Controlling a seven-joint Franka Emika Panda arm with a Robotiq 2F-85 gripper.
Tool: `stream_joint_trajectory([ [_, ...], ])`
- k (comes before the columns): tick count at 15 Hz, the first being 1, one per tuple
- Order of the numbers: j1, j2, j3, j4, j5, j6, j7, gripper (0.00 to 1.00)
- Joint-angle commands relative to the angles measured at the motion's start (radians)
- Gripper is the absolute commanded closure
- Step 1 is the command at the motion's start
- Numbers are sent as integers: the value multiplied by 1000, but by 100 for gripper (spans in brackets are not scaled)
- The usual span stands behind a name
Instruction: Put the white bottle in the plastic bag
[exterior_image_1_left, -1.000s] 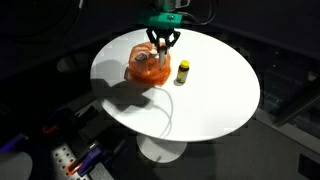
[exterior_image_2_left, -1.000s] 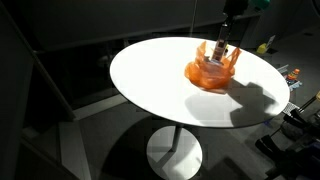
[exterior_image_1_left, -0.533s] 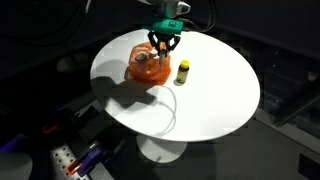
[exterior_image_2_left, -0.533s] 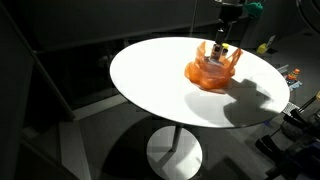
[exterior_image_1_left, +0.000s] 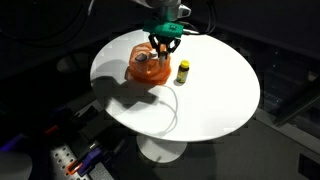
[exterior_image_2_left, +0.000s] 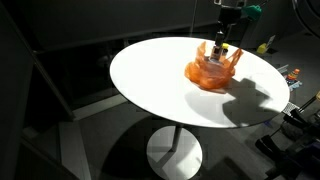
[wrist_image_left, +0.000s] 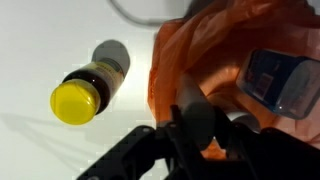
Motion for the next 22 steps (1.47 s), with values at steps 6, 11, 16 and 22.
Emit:
stream_joint_trajectory([
  [6, -11, -8, 4, 10, 0, -29, -1, 4],
  [11, -10, -39, -29, -13, -7, -47, 60, 0],
  [16, -15, -100, -58, -50, 5, -143, 134, 0],
  [22, 0, -236, -83, -158, -5, -232, 248, 0],
])
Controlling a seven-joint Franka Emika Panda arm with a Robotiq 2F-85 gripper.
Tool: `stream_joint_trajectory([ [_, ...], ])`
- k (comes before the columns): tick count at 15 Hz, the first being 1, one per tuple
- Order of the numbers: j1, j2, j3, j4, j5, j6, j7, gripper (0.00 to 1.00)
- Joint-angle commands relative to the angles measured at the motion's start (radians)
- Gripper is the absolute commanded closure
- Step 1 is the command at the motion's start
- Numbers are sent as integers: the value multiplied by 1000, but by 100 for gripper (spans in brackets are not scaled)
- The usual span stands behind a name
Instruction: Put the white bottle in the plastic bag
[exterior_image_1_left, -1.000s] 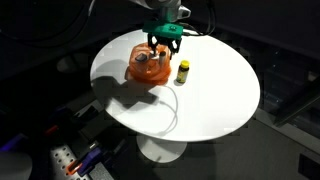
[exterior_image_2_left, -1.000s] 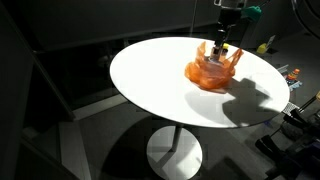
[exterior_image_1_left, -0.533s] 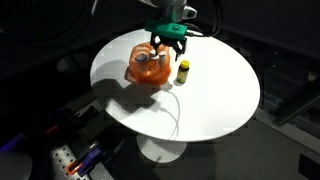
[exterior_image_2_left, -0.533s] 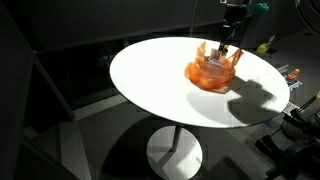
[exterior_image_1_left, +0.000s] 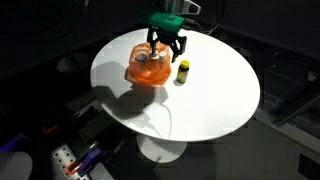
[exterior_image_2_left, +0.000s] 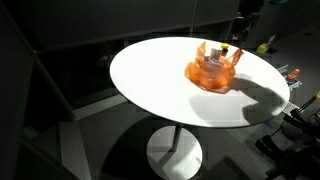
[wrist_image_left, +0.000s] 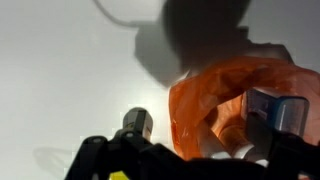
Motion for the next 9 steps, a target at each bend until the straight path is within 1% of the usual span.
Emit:
stream_joint_trajectory([
  [1, 13, -129, -15, -105, -1, -60, 73, 0],
  [6, 15, -270, -22, -194, 3, -125, 123, 0],
  [9, 16, -341, -27, -219, 2, -155, 145, 0],
])
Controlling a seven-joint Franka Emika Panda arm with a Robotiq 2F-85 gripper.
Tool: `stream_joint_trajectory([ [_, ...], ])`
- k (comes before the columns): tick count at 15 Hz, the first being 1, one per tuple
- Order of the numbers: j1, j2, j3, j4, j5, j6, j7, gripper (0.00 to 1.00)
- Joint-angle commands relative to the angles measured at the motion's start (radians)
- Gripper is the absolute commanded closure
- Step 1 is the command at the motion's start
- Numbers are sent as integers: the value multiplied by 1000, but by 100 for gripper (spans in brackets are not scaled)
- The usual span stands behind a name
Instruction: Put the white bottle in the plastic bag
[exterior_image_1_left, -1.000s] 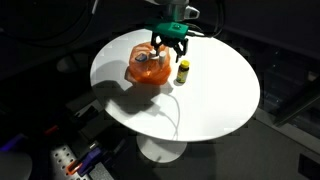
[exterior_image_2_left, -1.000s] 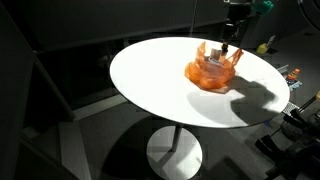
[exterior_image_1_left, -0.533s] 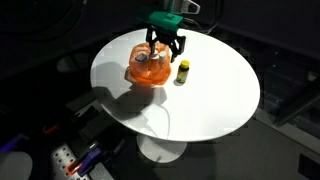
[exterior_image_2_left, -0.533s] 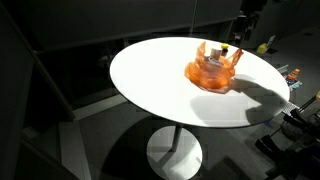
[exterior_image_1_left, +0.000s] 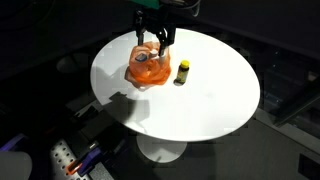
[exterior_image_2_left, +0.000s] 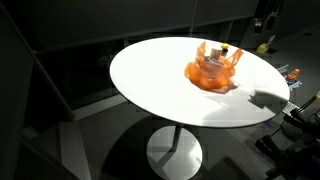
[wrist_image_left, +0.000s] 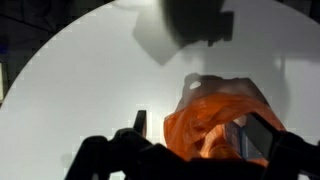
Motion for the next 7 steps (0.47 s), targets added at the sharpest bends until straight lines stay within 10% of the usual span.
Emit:
stream_joint_trajectory([
  [1, 13, -106, -17, -51, 2, -37, 40, 0],
  [7, 14, -71, -17, -26, 1, -30, 11, 0],
])
